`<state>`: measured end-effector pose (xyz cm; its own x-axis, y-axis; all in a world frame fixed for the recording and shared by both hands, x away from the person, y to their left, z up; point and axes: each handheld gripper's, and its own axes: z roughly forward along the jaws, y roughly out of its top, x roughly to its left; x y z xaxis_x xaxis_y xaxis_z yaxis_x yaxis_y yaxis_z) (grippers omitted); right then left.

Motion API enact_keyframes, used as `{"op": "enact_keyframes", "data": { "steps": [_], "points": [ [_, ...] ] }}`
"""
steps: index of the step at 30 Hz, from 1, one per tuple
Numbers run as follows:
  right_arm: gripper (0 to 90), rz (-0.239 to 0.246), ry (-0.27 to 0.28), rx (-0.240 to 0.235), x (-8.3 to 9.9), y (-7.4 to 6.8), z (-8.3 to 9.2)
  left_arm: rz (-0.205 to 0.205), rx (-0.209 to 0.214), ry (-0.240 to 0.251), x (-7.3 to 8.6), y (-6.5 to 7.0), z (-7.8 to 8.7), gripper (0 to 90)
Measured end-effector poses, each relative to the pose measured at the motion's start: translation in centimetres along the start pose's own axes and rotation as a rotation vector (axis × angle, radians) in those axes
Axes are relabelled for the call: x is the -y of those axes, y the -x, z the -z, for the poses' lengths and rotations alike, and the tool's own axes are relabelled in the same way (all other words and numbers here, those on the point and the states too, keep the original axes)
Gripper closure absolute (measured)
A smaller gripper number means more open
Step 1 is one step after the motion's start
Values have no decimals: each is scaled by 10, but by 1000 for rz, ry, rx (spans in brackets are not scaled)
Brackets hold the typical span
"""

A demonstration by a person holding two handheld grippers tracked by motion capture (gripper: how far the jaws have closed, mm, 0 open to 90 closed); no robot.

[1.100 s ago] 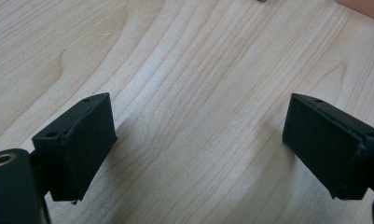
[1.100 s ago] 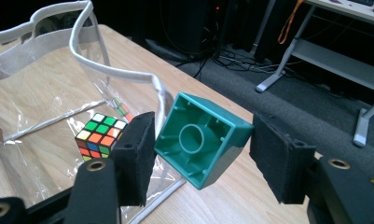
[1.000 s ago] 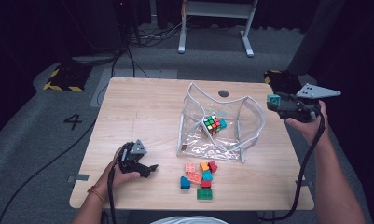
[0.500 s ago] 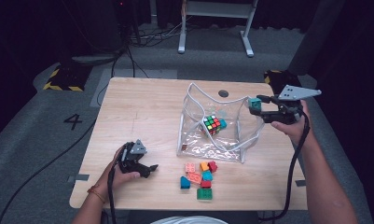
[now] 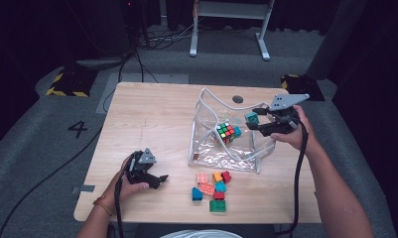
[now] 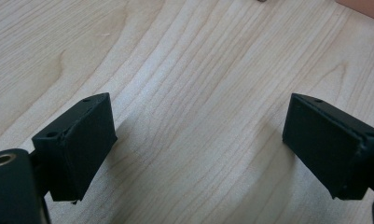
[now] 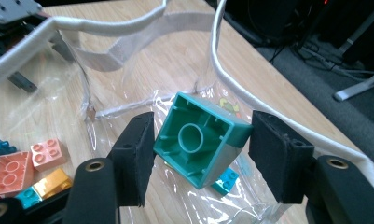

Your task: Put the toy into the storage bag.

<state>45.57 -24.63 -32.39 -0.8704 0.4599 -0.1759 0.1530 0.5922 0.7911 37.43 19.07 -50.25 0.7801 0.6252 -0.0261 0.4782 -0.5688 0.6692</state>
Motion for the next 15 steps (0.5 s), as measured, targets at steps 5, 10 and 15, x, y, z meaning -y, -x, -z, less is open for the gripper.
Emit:
{"op": "enact_keyframes", "data": {
  "steps": [5,10,15],
  "points": [
    [417,28,-86,-8,-4,1,-16,0,1,0,0,0,0,95],
    [417,49,-176,1,-16,2,-27,0,1,0,0,0,0,95],
    [417,136,-298,14,-25,1,-39,0,1,0,0,0,0,95]
  ]
}}
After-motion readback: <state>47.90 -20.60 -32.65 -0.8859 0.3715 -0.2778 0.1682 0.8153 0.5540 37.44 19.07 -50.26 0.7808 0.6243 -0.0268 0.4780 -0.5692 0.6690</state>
